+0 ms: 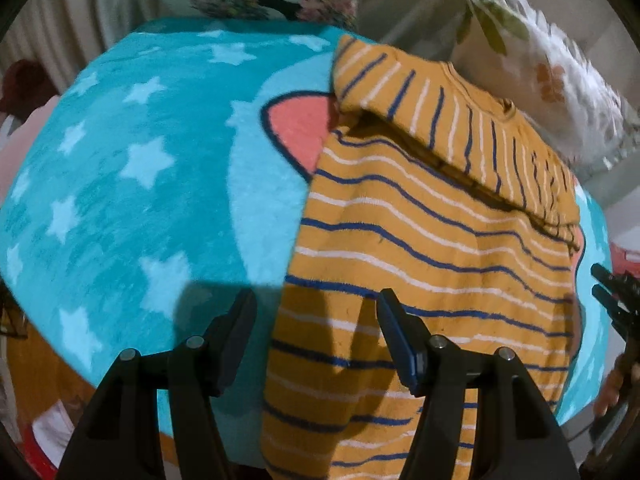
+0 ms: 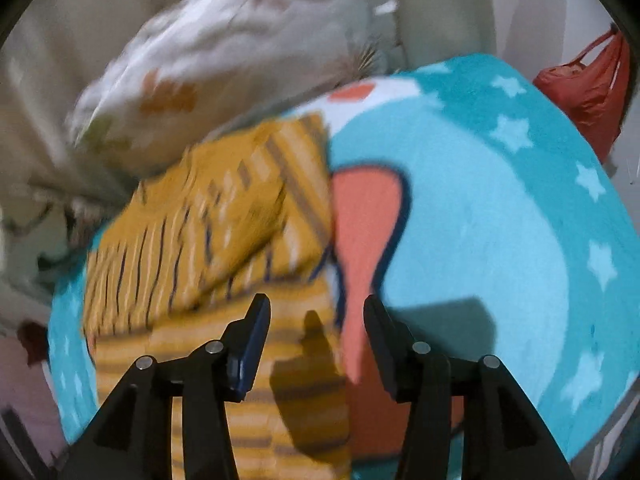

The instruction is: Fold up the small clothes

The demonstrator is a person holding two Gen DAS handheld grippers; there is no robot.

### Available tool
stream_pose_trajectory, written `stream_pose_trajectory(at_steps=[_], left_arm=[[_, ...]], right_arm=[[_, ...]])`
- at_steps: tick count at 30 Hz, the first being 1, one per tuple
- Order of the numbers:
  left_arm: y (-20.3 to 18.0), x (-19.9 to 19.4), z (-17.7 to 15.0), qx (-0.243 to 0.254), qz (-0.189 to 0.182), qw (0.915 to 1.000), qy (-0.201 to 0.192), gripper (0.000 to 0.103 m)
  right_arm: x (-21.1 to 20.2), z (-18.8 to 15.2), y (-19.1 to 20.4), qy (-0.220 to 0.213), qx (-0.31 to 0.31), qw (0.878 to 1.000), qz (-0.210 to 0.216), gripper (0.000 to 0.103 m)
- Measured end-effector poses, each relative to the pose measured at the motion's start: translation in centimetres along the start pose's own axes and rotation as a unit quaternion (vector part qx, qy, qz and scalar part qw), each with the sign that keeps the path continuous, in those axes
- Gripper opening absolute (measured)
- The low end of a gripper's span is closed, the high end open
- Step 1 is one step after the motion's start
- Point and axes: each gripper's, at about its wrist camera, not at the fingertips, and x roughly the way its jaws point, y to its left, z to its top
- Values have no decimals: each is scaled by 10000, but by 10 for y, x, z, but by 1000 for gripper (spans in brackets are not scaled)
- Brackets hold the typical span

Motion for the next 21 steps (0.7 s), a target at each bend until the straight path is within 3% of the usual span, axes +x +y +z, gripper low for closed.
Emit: stream_pose_trajectory(at_steps=[8,14,21], left_arm=[[-3,24,6,525,-4,9983,248,61],[-4,34,3,806,-33,9960,391,62],[-2,36,-2,1026,11,9940,390,74]], right_arm=[[3,-71,62,209,-993,9929,-619,53],[16,-91,76,278,-1172,9880,-971,58],[24,-93,74,250,-900,9900,-1059,69]])
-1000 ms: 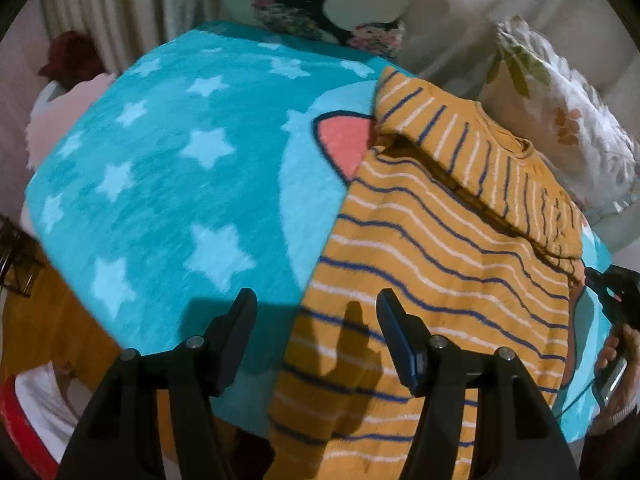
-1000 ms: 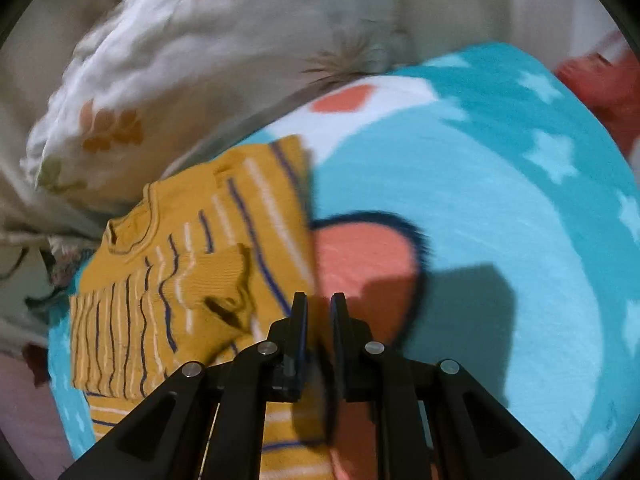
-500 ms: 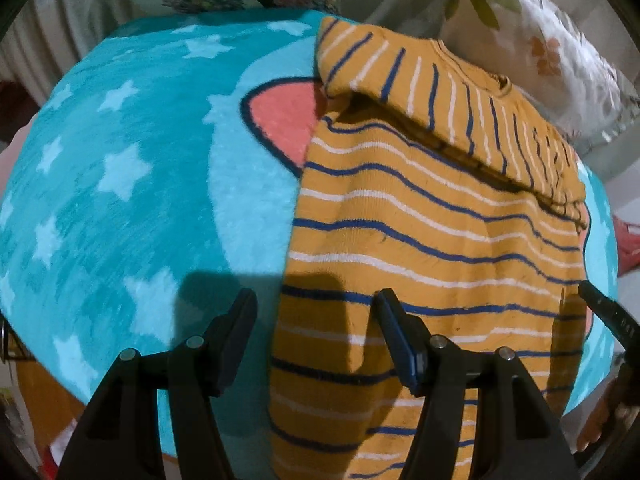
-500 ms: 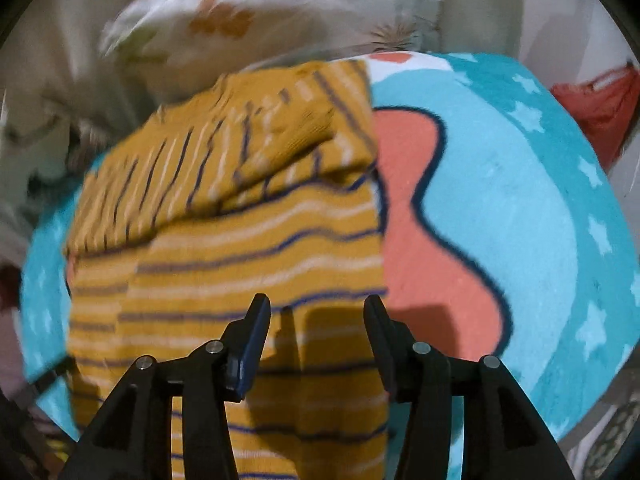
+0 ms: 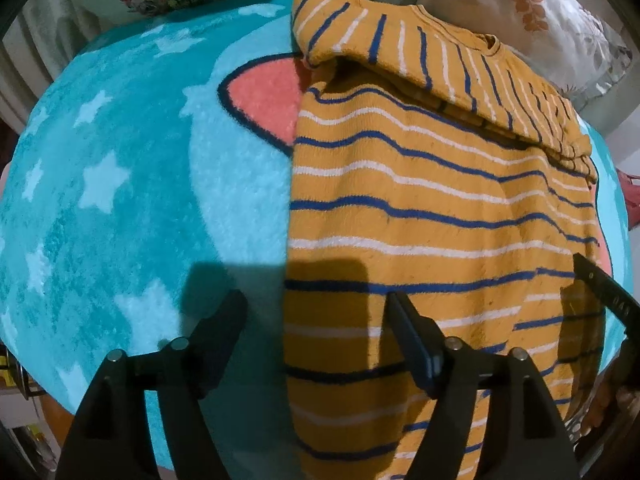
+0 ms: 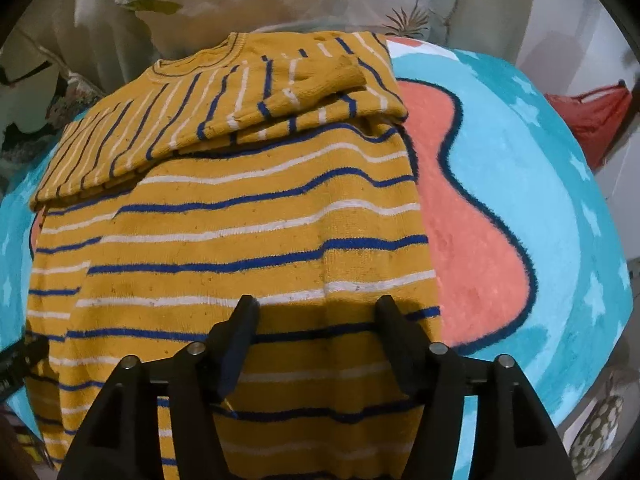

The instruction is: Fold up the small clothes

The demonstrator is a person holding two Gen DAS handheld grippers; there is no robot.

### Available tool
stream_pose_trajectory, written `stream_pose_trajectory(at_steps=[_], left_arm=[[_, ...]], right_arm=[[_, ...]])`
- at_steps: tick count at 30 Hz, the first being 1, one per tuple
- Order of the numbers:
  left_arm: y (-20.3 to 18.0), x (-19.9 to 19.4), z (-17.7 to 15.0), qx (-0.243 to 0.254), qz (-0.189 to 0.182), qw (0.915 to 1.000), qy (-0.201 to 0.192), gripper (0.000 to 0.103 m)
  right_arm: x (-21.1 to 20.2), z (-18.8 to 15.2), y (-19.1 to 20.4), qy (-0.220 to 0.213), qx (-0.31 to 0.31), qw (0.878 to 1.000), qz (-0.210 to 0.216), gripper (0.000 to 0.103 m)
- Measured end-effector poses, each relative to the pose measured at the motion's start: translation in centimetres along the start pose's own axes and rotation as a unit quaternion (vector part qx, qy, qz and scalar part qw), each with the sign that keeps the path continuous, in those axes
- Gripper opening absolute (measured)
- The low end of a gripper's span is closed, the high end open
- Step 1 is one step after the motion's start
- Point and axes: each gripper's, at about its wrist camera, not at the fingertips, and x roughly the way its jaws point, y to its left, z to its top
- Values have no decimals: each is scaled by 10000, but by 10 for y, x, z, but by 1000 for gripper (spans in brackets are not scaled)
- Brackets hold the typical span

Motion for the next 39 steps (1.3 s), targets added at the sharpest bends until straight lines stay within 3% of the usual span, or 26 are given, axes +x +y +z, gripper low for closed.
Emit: stream_pose_trajectory(at_steps=[5,14,25,39], left_arm=[[2,2,-5,223,12,9997,-30,81],[2,11,-18,506,-28,9987,-85,95],[-5,18,-25,560,16,9984,-94,102],[4,25,-30,-70,308,9992,227,103]], right_arm=[[4,0,9,-62,-49,9999,-88,85],[9,-4,16,-346,61,9991,-244,95],[10,-8,17,-450,24,9987,-222,101],[14,-2,16,-247,-336,9991,-4,103]])
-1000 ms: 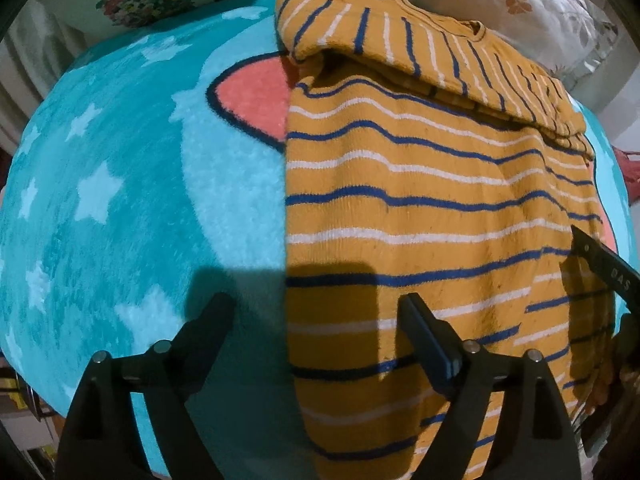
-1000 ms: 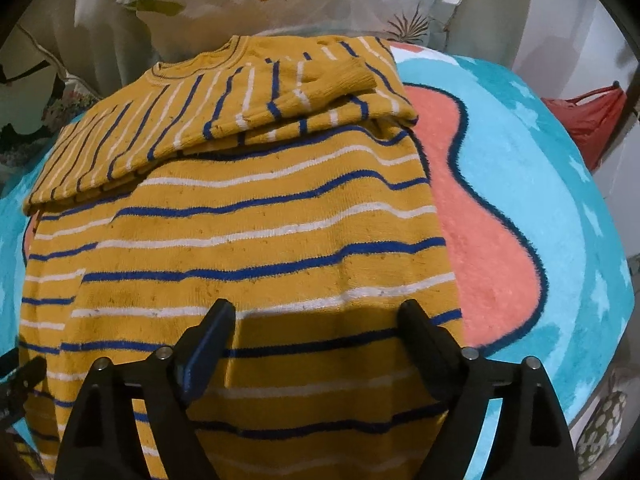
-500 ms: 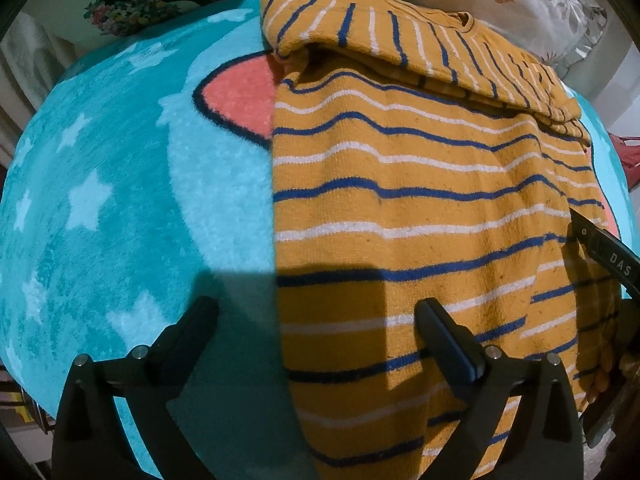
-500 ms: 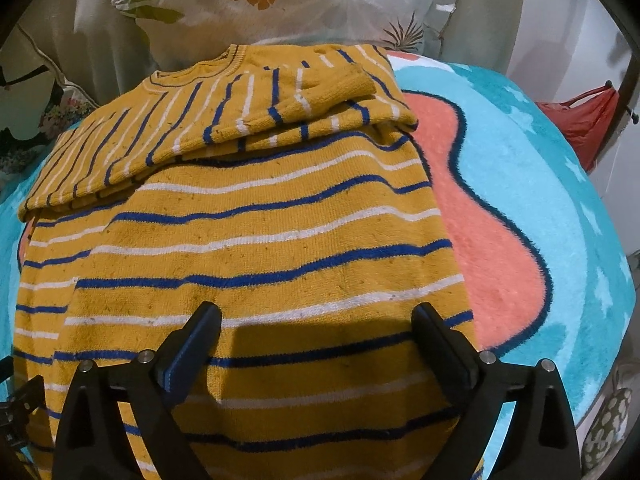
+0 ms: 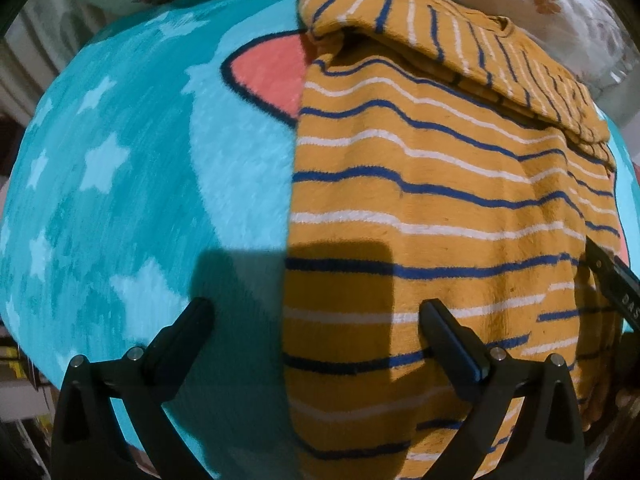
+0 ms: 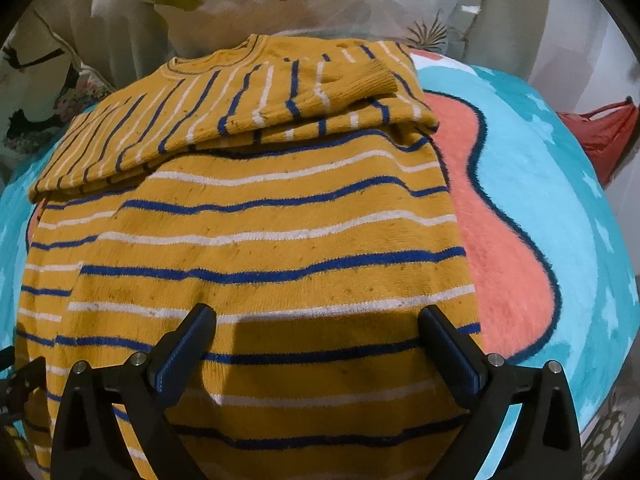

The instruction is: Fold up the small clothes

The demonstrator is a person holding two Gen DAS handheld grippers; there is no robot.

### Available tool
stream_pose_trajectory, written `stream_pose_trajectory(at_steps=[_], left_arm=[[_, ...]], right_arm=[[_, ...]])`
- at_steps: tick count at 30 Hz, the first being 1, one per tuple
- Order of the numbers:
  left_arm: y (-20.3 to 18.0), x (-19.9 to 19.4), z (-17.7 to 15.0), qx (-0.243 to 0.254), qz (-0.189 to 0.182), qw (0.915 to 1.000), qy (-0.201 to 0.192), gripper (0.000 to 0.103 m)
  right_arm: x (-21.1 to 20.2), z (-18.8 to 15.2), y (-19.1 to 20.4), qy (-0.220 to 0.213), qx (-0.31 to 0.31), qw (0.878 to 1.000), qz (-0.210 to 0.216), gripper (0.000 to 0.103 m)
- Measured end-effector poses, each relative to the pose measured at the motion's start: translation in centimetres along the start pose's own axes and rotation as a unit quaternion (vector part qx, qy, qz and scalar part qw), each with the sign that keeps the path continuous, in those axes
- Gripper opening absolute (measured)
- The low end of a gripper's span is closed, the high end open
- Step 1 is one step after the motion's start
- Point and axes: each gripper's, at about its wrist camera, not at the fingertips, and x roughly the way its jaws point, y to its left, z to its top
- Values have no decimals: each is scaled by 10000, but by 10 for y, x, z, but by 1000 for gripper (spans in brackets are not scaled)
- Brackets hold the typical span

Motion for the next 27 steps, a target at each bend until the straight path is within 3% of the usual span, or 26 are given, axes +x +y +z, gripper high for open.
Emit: stream_pose_trajectory(at_steps=[6,9,11,12,13,14,15,17,20,25,27], left_arm=[[2,0,-2,-132,39,9999,40,103],[8,-3,-1,-146,-127,9998,67,103],[21,-13,-5,-502,-476,9976,0,93],[26,-19,-7,-614,-632,9961,-24,83],[31,-25,-12,-713,-767,9945,-56,78],[35,-31,-17,-772,-842,9934,-119,78],[37,-36,-22,-802,-899,9925,-187,78],[40,-45,-36,-886,-1073,9898,-291,78],[41,-46,-55,-1065,-1309,9853,-257,78],[33,-34,-83,-1157,-1528,9814,-119,78],[26,-37,-88,-1053,-1517,9825,-237,78]], right_arm=[[1,1,0,175,-250,9994,154,103],[2,3,2,269,-398,9986,208,103],[2,6,2,388,-541,9973,306,103],[1,9,0,445,-587,9965,395,101],[-4,10,-4,422,-538,9963,513,89],[-12,12,-12,469,-460,9966,495,77],[-22,15,-21,373,-337,9965,667,75],[-45,16,-42,137,-75,9954,945,75],[-66,12,-73,-4,72,9958,913,75],[-68,-15,-123,411,433,9934,980,75],[-68,-33,-129,604,447,9903,1166,75]])
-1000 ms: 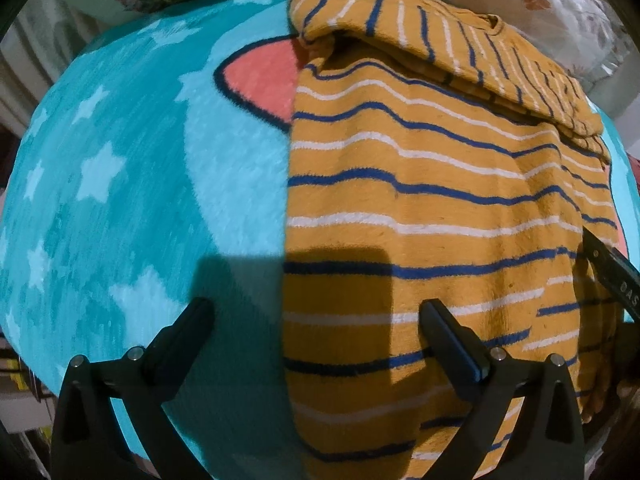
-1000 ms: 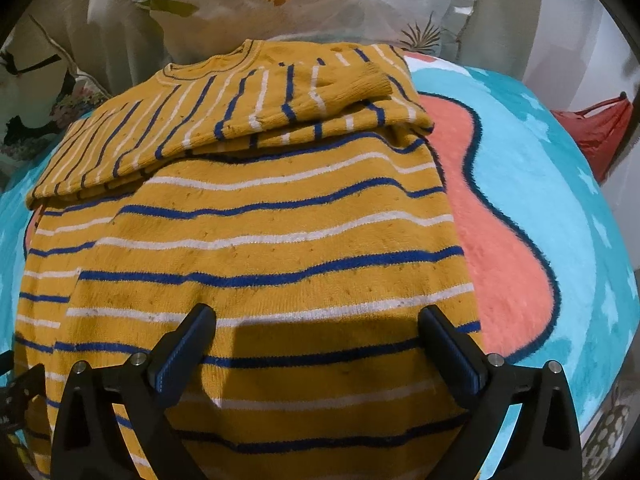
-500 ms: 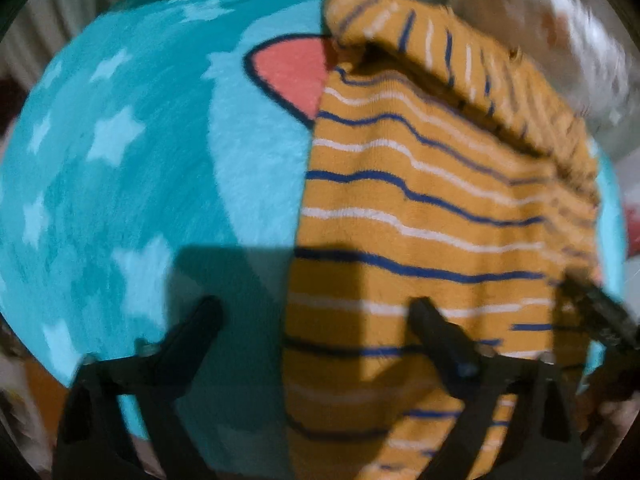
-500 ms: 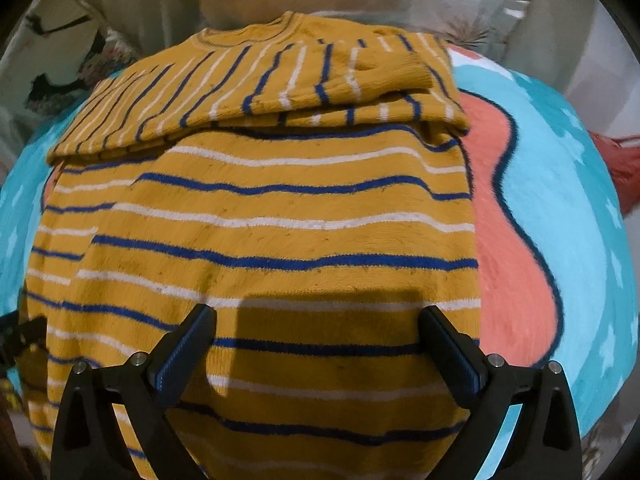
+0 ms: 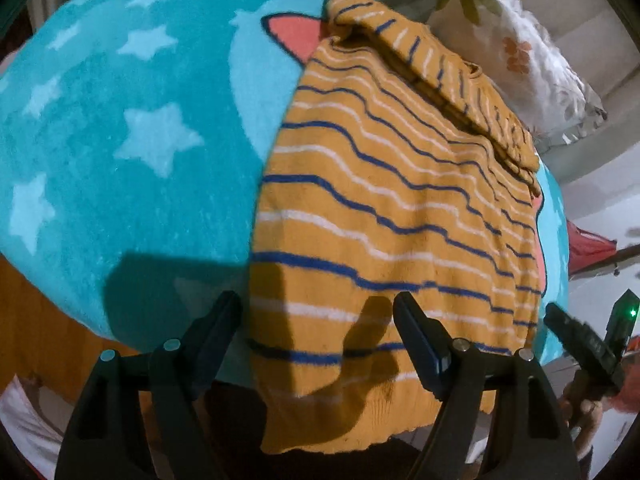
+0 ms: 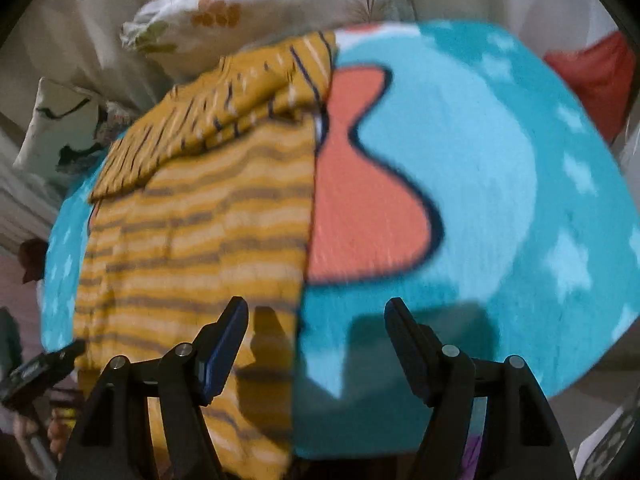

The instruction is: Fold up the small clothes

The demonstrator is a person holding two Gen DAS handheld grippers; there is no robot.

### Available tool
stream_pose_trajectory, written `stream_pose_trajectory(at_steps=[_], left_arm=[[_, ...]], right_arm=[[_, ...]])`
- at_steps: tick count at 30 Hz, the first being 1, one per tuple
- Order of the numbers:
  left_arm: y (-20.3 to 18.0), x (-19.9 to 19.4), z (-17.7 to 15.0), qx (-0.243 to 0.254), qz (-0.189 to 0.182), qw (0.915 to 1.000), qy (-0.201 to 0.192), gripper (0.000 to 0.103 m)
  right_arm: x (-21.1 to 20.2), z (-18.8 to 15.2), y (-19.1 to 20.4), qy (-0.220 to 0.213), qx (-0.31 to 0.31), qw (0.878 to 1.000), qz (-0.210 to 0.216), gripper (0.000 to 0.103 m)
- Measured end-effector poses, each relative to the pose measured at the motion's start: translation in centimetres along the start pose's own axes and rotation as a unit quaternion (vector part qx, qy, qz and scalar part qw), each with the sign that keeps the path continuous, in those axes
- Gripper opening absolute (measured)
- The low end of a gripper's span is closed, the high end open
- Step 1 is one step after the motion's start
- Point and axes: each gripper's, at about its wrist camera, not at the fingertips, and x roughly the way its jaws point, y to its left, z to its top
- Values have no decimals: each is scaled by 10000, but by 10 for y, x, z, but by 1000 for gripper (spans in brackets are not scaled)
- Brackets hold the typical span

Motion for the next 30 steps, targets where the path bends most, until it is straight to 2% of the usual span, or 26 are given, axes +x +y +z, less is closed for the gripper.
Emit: stream_pose_trajectory(at_steps=[5,9,12,13,14,15,16,17,19,24,30], left_arm=[[-5,0,-13,85,-217,9997,-61,80],[-3,-3,-21,75,-353,9993,-84,80],[-5,-4,-26,172,-245,9995,-81,80],[-6,-4,-28,211,-149,9996,-94,71],[-8,-4,-29,259,4,9996,-106,62],[-9,-5,-30,318,177,9993,-107,39],[-9,-5,-30,315,272,9991,-64,14],[-4,-4,-30,174,176,9997,17,10],[7,-10,-31,-135,-24,9999,30,9],[9,-32,-46,-429,-189,9989,-31,7],[7,-34,-52,-434,-105,9990,-53,7]], right_arm=[[9,-41,7,438,-156,9964,713,76],[11,-54,24,456,-411,9945,848,77],[12,-63,30,560,-543,9922,974,77],[11,-66,34,551,-653,9922,903,76],[9,-67,33,536,-729,9924,838,68],[10,-69,38,509,-817,9927,727,59],[10,-70,42,468,-931,9930,564,35],[9,-71,44,422,-1037,9929,401,19],[7,-73,43,358,-1073,9926,437,11],[-15,-77,23,465,-911,9903,937,7],[-25,-76,22,461,-1013,9884,1030,7]])
